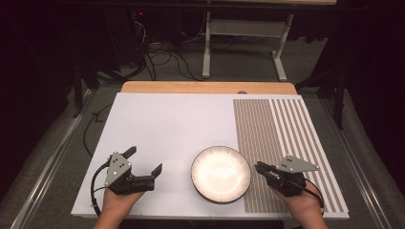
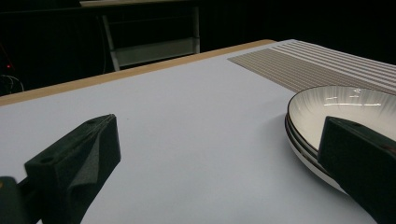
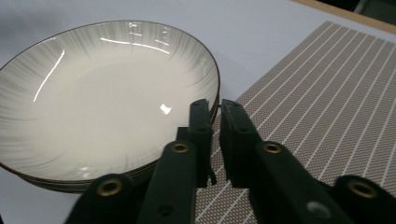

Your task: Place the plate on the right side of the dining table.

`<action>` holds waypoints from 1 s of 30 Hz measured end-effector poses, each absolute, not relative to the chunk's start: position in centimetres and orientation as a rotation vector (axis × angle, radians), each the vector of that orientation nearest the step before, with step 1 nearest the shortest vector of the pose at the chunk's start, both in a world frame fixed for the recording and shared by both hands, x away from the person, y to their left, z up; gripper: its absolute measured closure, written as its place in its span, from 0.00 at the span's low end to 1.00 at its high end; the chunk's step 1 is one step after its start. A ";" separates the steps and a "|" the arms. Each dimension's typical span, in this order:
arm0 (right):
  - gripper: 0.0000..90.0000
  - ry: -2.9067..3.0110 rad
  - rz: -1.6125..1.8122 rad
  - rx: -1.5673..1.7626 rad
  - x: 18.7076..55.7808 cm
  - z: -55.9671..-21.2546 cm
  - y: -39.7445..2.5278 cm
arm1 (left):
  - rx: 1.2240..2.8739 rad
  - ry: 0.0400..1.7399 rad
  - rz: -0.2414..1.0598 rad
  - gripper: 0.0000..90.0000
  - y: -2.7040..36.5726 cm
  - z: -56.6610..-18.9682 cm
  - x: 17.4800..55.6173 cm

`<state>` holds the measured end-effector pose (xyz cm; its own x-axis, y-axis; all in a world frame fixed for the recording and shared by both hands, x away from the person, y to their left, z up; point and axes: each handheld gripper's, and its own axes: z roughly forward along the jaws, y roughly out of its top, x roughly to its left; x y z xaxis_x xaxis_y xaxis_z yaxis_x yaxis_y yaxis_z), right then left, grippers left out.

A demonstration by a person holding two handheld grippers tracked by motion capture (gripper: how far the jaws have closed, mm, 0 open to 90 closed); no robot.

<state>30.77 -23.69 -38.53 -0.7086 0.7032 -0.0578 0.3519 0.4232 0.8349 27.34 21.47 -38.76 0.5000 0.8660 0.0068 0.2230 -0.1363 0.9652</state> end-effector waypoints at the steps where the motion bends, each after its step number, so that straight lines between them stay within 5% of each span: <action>1: 1.00 2.322 1.170 0.889 30.8 -38.6 -23.5 | 1.647 0.946 0.731 0.00 21.5 -38.8 27.3; 30: 1.00 2.430 1.007 0.802 30.7 -39.2 -21.6 | 1.646 0.943 0.720 0.00 21.5 -38.8 27.3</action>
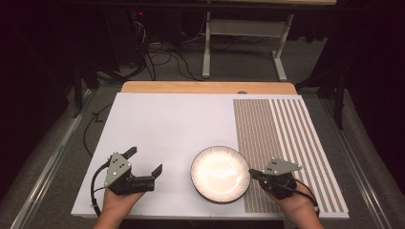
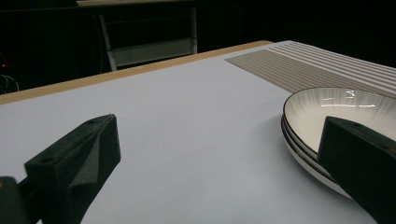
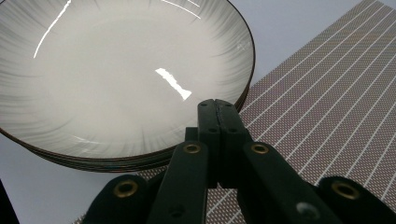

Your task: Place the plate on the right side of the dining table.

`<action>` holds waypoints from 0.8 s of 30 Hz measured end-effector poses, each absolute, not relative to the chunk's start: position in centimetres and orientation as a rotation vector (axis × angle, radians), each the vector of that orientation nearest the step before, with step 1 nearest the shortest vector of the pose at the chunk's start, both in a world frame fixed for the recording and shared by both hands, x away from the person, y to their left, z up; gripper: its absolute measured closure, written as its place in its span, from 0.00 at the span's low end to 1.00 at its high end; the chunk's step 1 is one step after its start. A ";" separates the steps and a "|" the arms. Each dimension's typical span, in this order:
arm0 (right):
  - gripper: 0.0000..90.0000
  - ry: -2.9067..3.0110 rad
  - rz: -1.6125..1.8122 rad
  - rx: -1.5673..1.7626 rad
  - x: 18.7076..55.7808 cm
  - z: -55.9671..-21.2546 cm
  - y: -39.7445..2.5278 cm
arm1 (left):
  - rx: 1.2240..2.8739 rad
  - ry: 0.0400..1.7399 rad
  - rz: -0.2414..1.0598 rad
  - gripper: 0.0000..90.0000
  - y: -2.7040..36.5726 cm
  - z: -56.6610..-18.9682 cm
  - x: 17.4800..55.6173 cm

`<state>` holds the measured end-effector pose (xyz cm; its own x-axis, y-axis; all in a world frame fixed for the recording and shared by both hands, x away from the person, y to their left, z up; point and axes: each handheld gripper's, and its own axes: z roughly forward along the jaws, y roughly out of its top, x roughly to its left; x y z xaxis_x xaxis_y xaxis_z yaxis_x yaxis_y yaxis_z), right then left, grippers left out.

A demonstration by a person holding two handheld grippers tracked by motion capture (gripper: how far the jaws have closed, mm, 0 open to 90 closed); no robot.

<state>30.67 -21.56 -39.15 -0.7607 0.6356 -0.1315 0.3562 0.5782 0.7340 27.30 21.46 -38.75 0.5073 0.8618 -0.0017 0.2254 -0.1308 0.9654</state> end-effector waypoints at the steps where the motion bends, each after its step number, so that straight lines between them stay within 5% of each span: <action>1: 1.00 2.436 1.004 0.809 30.7 -39.1 -21.5 | 1.642 0.944 0.717 0.00 21.5 -38.8 27.3; 24: 1.00 2.447 1.025 0.816 31.0 -39.3 -21.2 | 1.632 0.949 0.702 0.00 21.7 -38.7 27.3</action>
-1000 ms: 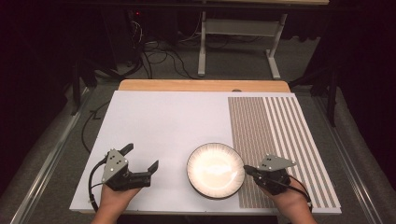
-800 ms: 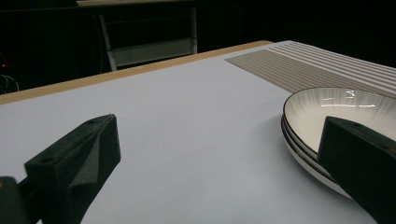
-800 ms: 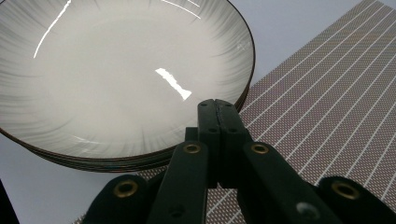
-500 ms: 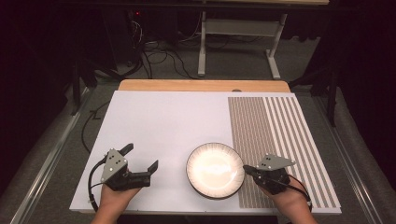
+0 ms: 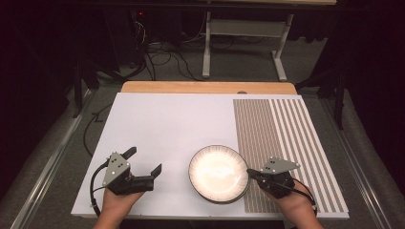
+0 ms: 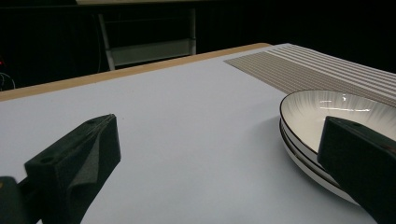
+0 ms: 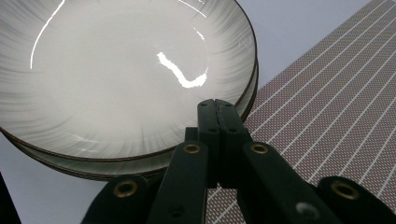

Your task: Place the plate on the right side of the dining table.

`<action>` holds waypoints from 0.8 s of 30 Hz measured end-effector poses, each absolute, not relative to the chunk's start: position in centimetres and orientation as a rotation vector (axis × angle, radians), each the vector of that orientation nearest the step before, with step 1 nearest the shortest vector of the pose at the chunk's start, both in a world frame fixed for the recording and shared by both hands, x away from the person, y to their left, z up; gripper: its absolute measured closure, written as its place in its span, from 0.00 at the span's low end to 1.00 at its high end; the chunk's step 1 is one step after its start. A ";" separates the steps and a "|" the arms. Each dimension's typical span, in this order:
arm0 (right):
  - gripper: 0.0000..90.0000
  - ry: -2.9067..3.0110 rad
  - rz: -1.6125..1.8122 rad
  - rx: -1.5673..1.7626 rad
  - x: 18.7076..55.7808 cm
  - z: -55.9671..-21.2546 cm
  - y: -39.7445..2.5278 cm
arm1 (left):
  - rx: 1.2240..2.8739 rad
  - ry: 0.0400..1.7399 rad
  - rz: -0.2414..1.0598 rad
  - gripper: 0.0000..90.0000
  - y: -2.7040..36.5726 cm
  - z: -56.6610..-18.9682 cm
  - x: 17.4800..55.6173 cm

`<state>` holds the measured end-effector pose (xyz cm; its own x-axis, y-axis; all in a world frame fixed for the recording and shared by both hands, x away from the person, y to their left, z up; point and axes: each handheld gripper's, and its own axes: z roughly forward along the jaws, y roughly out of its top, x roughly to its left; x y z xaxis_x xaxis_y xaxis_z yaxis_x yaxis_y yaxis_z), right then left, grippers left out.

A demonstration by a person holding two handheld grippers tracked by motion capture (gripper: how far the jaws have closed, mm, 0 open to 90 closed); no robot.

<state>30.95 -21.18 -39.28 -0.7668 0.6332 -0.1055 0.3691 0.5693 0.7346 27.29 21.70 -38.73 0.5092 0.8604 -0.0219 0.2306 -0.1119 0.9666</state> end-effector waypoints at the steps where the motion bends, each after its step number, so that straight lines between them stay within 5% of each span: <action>1: 1.00 2.449 1.027 0.816 31.0 -39.3 -21.2 | 1.631 0.948 0.703 0.00 21.7 -38.7 27.3; 24: 1.00 2.483 1.068 0.810 31.4 -39.7 -19.6 | 1.626 0.946 0.702 0.00 21.8 -38.6 27.2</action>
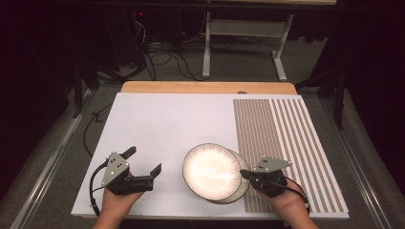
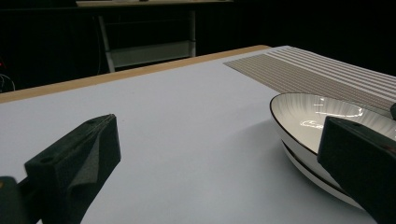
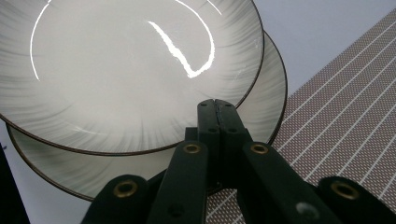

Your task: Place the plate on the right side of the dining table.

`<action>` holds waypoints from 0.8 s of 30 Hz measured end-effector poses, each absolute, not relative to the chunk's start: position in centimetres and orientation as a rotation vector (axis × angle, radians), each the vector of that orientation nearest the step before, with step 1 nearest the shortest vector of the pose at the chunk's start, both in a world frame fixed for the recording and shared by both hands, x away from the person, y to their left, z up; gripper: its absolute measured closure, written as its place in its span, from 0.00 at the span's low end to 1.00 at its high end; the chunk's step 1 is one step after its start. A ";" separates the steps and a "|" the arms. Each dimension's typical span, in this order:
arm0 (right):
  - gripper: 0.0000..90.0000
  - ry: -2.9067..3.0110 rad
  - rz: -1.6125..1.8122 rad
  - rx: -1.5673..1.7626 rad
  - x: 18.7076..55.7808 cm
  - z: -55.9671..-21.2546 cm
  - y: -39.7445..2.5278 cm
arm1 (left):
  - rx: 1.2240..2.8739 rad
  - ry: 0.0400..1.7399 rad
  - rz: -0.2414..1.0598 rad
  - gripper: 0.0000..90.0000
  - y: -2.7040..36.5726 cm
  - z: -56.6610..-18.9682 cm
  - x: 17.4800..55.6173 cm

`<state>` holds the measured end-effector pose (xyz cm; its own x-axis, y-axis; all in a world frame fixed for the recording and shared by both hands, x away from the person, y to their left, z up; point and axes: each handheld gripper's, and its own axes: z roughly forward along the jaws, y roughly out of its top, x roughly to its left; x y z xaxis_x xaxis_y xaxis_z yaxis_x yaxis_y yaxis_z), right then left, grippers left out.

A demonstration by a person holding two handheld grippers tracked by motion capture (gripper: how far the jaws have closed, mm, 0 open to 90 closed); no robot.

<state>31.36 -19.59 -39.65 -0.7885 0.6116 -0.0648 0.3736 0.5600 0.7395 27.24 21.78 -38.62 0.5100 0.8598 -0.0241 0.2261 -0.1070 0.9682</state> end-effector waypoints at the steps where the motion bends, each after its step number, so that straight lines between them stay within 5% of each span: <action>1: 1.00 2.483 1.068 0.810 31.4 -39.7 -19.6 | 1.626 0.946 0.702 0.00 21.8 -38.6 27.2; 24: 1.00 2.500 1.071 0.817 31.5 -39.7 -19.6 | 1.626 0.947 0.698 0.00 21.8 -38.7 27.3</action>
<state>31.52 -19.57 -39.74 -0.7930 0.6072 -0.0493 0.3831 0.5600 0.7346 27.28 21.76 -38.69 0.5112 0.8590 -0.0273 0.2285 -0.1053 0.9678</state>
